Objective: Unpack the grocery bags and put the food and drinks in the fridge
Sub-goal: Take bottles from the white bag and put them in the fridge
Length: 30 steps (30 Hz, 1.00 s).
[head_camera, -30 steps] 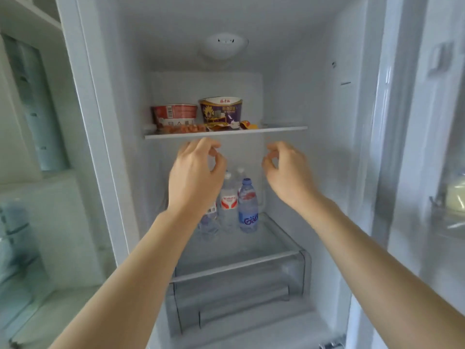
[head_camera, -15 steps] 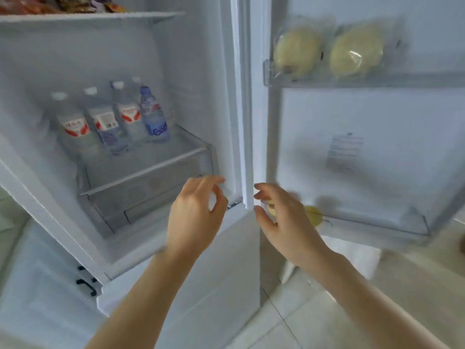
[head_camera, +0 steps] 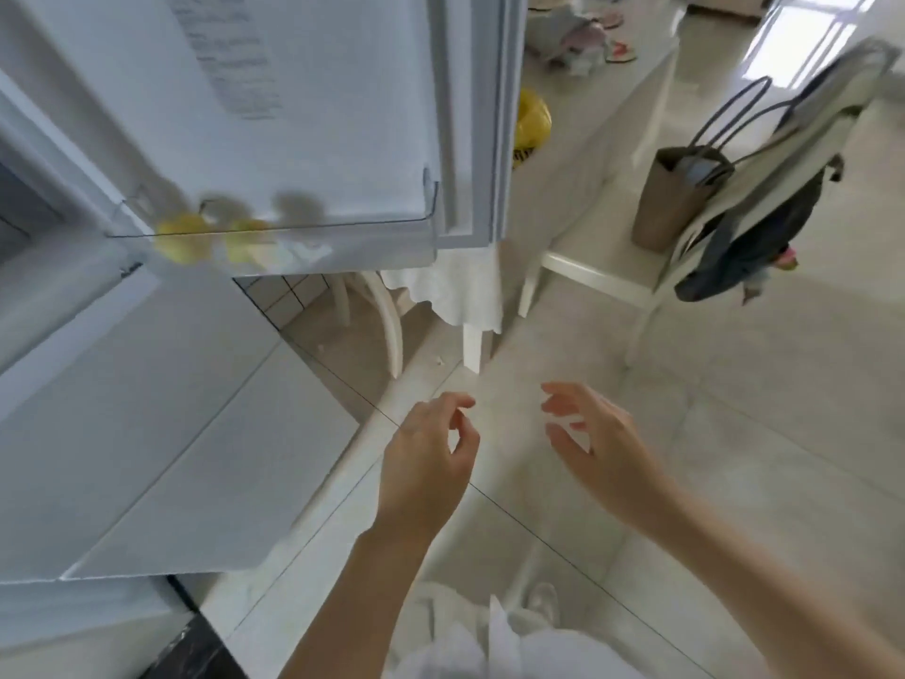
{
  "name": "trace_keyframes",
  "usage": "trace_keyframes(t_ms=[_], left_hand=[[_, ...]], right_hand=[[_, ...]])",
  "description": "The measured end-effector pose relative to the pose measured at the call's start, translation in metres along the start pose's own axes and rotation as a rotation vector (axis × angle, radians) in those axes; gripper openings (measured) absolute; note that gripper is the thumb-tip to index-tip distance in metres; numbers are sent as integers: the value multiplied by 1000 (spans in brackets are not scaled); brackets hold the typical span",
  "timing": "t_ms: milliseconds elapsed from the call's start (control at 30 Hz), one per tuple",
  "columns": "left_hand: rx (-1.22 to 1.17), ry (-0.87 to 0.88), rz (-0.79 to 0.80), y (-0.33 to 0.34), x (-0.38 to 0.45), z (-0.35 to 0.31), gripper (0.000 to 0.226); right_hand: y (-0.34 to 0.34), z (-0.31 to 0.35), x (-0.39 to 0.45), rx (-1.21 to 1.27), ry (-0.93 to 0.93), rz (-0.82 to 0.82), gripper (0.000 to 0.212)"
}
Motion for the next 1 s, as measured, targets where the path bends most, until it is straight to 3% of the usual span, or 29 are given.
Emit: trace_keyframes(t_ms=[333,533,667,900,1000], left_hand=[[-18,55,292,102,18,-91,19],[-38,23,335,130,99,-114,17],[-16,44,444,143,176,-119,16],[-56,-8,394,148,308,-126,14],[-93,-51,283,151,348,-129,16]], right_hand=[[-114,-91,-25,-34,233,-116,33],[-140,-118,39,-34,292,-129,32],[-150,-127,112,-55,311,-96,32],[-171,-132,255,-111,239,-26,30],[-179,-132,309,-120,194,12,30]])
Point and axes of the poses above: each hand's wrist, its own x-axis towards the middle knuckle, its own y-axis out of the palm, z = x × y, the point moved 1 cm from there along x, towards the middle knuckle, and after that the axes turned 14 degrees about x, right-handed, at the moved point
